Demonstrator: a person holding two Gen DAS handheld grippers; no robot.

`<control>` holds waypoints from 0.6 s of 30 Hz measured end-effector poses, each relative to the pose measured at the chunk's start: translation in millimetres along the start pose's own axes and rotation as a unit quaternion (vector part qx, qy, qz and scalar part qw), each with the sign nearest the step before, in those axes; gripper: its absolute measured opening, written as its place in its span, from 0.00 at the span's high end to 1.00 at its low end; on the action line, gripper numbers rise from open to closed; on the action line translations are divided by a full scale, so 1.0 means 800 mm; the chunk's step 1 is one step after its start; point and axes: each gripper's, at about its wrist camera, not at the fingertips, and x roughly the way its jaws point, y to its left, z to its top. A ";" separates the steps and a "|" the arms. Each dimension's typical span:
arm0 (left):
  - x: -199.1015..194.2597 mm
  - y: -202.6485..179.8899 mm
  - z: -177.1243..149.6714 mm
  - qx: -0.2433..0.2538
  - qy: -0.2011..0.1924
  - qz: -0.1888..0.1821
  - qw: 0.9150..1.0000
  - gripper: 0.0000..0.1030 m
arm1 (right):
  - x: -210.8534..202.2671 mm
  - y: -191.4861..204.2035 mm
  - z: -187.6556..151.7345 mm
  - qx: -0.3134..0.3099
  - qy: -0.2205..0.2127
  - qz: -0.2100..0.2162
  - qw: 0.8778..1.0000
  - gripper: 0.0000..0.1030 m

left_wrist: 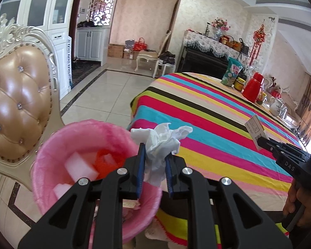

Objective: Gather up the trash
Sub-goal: 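Carry the tissue and box over the pink bin with both tools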

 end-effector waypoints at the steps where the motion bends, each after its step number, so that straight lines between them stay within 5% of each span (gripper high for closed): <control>1: -0.003 0.006 -0.001 -0.001 -0.001 0.004 1.000 0.83 | 0.001 0.006 0.000 -0.003 0.001 0.004 1.000 0.85; 18: -0.040 0.082 -0.015 -0.036 -0.012 0.055 0.998 0.82 | 0.021 0.119 0.015 -0.060 0.016 0.090 0.994 0.85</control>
